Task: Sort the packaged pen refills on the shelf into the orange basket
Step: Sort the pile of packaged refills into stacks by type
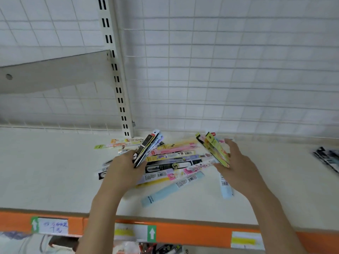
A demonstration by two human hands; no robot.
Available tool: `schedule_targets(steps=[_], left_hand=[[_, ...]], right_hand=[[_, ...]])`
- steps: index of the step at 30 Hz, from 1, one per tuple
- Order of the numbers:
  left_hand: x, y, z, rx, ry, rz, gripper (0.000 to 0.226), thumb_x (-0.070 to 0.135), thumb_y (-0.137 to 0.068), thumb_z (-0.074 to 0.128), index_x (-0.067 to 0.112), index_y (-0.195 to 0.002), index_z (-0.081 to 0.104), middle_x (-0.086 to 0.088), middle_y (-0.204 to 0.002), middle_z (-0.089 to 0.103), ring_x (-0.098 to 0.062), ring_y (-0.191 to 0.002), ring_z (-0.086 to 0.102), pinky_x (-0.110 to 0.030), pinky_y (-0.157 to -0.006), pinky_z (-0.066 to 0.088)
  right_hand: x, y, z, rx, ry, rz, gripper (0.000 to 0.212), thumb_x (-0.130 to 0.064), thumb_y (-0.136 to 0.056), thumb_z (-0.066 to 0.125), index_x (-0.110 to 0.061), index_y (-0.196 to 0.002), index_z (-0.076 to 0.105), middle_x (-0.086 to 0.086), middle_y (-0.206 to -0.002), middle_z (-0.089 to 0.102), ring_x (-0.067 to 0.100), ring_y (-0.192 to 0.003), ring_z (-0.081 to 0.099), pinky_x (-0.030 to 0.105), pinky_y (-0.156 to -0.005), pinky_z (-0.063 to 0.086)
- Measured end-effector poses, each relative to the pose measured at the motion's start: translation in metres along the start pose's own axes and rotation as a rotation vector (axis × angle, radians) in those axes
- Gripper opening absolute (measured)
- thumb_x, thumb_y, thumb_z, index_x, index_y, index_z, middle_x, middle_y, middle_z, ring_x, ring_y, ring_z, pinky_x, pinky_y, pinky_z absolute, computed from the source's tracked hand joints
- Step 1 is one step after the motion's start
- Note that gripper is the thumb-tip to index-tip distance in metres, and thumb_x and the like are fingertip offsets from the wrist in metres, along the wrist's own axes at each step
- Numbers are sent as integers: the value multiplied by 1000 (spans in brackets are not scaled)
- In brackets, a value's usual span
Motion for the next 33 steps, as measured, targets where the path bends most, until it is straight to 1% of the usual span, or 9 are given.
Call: schedule_targets(steps=[2,4,7,11,15,20,23,29,33], left_hand=[[1,1,1,2,-10,-26,8,22,-88,57,21,-83,51,11,-61,49,-9,-58,45,-18,-49,32],[0,5,1,11,-9,-67,10,24,-88,57,20,-80,52,8,-60,51,-7,-56,46,-22,-48,32],[-3,14,0,31,-3,-114,19,24,-88,57,22,-71,49,6,-59,51,-9,-55,47,-25,-48,33],[-17,25,-12,111,-31,-195,14,26,-89,57,16,-80,53,3,-60,50,-26,-66,48,-30,-55,32],[-29,33,-26,167,-71,-270,22,25,-87,59,19,-71,45,4,-57,48,-27,-66,45,-30,-52,30],[-28,38,-23,145,-101,-284,21,24,-83,66,19,-74,48,3,-59,49,-20,-60,46,-25,-49,31],[-26,40,-13,101,-139,-298,15,24,-80,67,16,-87,56,-3,-69,54,-27,-71,51,-29,-56,33],[-12,39,9,37,-195,-284,30,29,-83,60,24,-113,59,-5,-96,68,-28,-85,58,-26,-66,39],[-9,38,21,-79,-225,-332,19,37,-80,59,23,-92,57,2,-79,58,-23,-80,53,-26,-67,40]], right_hand=[[3,-6,0,-42,96,-36,32,-23,-87,55,-29,-118,47,-1,-87,66,27,-82,62,32,-65,44],[2,-13,-2,-46,129,-79,9,-22,-85,53,-27,-89,47,-4,-69,58,26,-73,59,30,-57,39],[0,-21,-3,-34,127,-143,9,-26,-86,53,-25,-83,45,-4,-67,55,26,-72,55,31,-57,38],[-6,-31,6,-99,200,-240,23,-44,-85,58,-22,-81,53,-5,-73,60,23,-77,58,32,-63,43],[-12,-38,21,-187,242,-282,34,-41,-89,53,-28,-61,37,-9,-66,48,22,-75,52,28,-55,35],[-20,-38,37,-275,284,-377,6,-32,-90,51,-27,-89,53,-5,-95,51,22,-101,57,29,-71,40],[-19,-35,47,-324,309,-394,26,-26,-88,51,-26,-113,57,-4,-114,57,21,-108,55,31,-80,45],[-14,-37,45,-272,298,-402,36,-29,-88,51,-36,-124,51,-6,-109,63,20,-104,58,28,-73,42],[-5,-36,35,-193,298,-365,29,-33,-91,49,-32,-119,53,-6,-108,63,21,-103,58,29,-72,41]])
Point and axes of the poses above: each hand's wrist, its own y-axis away from the middle knuckle, its own z-axis out of the palm, x = y × z, the point moved 6 cm from there along -y, towards the middle knuckle
